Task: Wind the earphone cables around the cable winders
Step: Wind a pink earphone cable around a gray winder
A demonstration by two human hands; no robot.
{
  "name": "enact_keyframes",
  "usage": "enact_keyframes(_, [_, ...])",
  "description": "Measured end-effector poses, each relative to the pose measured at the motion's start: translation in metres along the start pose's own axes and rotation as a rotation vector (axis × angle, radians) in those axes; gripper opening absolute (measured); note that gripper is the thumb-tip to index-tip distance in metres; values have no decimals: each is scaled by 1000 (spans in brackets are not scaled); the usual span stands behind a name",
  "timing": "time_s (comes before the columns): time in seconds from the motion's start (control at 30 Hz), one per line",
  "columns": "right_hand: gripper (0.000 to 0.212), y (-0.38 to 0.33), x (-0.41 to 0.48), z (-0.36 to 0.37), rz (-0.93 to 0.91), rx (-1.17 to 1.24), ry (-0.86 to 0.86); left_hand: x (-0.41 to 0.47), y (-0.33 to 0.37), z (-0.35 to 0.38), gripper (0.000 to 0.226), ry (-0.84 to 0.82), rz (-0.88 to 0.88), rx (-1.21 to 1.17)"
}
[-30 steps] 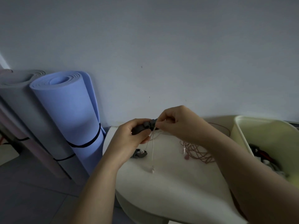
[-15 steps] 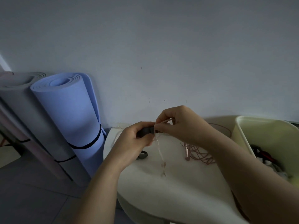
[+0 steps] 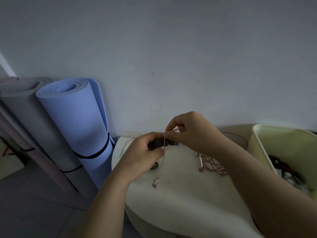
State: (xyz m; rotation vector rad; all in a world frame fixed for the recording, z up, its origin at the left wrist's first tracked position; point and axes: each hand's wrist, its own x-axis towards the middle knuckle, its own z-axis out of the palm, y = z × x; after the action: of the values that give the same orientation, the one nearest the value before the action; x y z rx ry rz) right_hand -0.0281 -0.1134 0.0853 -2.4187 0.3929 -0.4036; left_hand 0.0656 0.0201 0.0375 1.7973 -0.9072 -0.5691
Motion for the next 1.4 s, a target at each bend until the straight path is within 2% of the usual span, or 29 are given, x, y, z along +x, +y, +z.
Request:
enact_keyframes(0.23, [11,2,-4,-1,37,51,-71,-1,1,0,34,-16,43,2])
enact_keyframes(0.6, [16,2,-3,-6,60,81,-113,-2,-1,-1,31,21,87,-43])
enact_keyframes(0.8, [14,0,-2,0,43,55,-66,0,-2,0,27,37,83,-29])
enact_keyframes(1.1, [8,-7,-1,5,39,3,-115,4,-11,3,14,-2,89,7])
enact_keyframes(1.4, [6,-4,0,5,76,-85,-84,7,-14,3,24,32,102,70])
